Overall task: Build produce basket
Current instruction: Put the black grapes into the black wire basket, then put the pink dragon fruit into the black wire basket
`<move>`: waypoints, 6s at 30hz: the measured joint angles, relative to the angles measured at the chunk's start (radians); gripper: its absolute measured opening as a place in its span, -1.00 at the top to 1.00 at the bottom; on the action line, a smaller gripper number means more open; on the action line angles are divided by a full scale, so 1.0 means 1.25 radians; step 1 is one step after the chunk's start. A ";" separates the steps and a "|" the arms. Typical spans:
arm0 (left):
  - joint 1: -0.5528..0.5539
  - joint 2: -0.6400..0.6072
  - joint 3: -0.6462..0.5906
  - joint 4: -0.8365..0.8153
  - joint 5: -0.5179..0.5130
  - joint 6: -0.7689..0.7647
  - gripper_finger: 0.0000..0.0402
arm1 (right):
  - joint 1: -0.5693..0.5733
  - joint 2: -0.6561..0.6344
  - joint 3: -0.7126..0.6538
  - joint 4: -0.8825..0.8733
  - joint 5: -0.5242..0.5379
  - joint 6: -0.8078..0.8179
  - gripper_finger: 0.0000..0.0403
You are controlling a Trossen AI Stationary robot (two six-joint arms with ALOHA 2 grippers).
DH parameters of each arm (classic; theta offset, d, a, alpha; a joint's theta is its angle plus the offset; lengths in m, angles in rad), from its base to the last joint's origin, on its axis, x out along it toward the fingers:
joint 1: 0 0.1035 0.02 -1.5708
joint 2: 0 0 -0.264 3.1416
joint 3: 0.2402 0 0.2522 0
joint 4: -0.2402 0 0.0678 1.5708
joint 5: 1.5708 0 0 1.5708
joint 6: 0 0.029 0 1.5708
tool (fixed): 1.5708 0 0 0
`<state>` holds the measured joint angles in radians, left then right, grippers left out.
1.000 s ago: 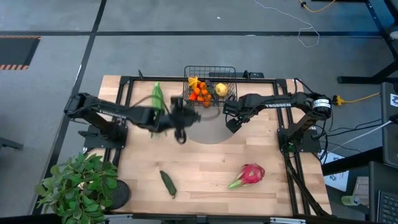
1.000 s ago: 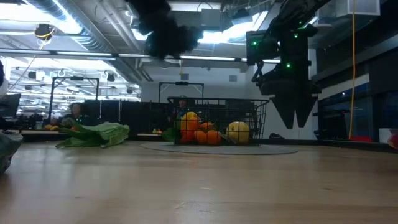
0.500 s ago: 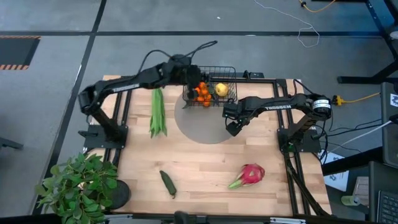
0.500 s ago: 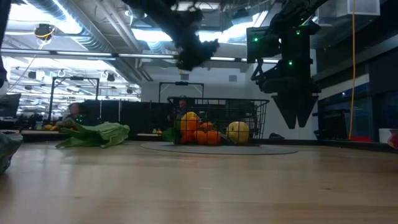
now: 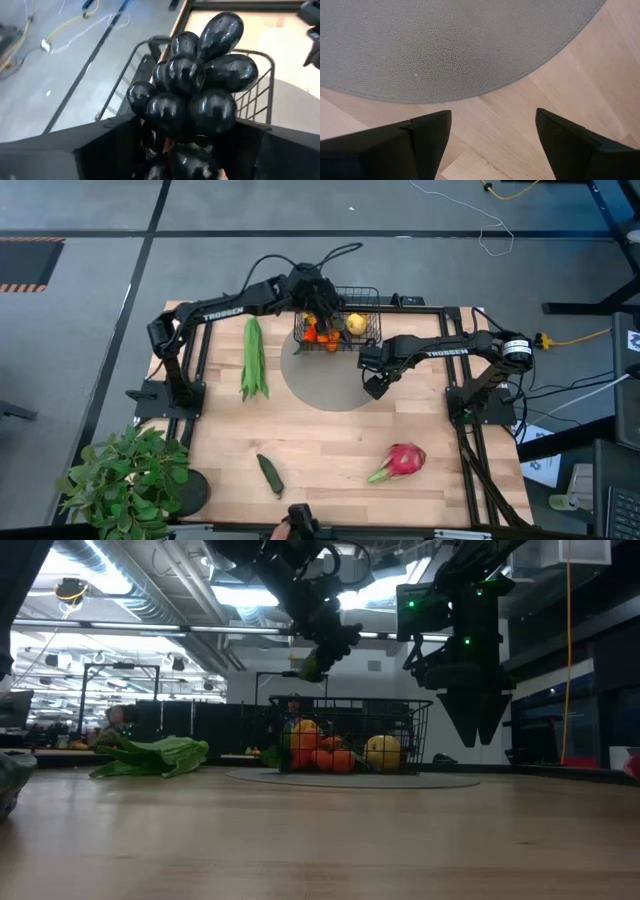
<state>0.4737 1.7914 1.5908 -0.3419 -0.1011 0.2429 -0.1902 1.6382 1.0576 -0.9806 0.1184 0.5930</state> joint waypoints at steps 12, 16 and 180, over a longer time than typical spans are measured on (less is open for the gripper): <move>0.002 -0.002 0.064 -0.094 -0.074 -0.023 -0.08 | 0.000 0.000 0.000 0.001 -0.007 0.002 -0.39; 0.002 -0.002 0.064 -0.093 -0.096 -0.020 -0.13 | 0.000 0.000 0.000 0.001 -0.007 0.002 -0.39; -0.610 -0.652 -0.428 -0.264 -0.185 -0.278 -0.13 | 0.563 0.110 0.188 0.086 -0.197 -0.017 -0.39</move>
<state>-0.2890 0.9762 1.0557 -0.6720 -0.3326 -0.1041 0.5140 1.7752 1.2930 -0.8731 -0.1280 0.5718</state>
